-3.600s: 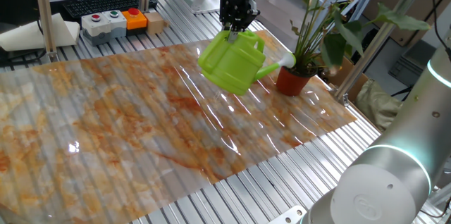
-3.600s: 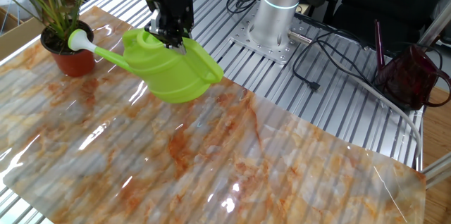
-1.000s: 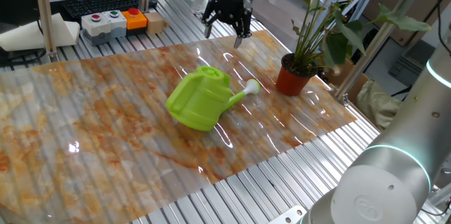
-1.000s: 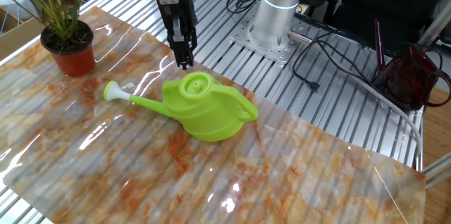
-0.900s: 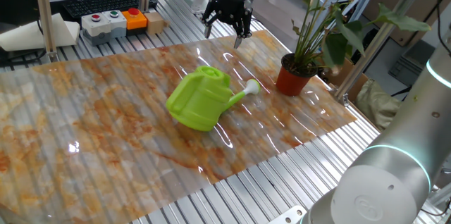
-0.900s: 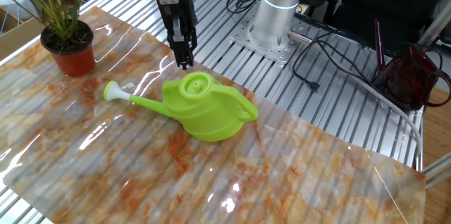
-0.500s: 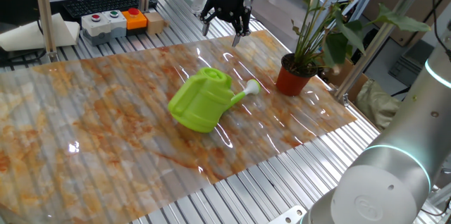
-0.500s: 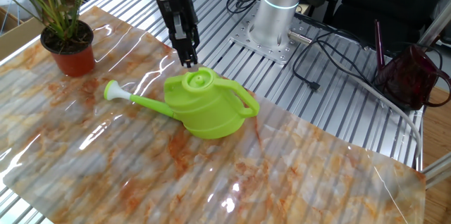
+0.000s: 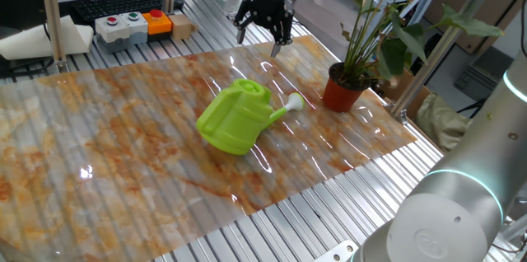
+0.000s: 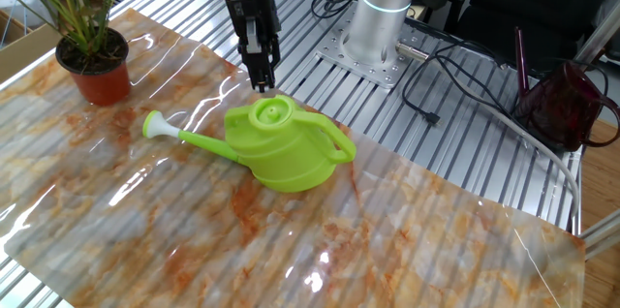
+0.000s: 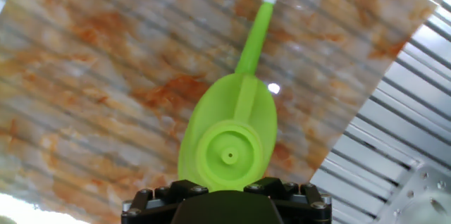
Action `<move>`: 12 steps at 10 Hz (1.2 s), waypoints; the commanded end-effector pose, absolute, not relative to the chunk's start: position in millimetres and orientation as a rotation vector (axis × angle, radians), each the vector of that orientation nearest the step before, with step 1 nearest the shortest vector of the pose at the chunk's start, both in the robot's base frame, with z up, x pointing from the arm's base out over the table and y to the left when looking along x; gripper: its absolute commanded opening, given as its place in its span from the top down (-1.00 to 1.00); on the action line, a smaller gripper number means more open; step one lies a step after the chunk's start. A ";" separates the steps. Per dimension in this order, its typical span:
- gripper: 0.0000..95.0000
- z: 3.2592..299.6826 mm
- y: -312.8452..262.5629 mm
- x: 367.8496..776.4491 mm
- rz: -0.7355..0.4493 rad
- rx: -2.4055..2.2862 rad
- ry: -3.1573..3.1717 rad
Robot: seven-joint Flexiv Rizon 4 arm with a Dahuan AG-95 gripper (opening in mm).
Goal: Water the plant
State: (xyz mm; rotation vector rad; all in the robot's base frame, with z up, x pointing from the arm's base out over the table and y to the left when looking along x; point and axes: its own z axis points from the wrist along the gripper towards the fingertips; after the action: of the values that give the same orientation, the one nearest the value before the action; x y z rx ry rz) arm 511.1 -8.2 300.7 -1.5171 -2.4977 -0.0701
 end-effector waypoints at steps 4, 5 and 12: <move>-0.60 301.4 -6.3 508.0 -0.014 -1.567 -2.506; -0.60 301.7 -6.2 507.8 0.021 -1.565 -2.525; -0.60 301.8 -6.3 507.8 0.026 -1.553 -2.538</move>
State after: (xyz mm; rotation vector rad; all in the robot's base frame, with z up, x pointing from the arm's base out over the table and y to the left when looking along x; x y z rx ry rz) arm 507.7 -6.3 302.1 -1.5497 -2.5374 0.0215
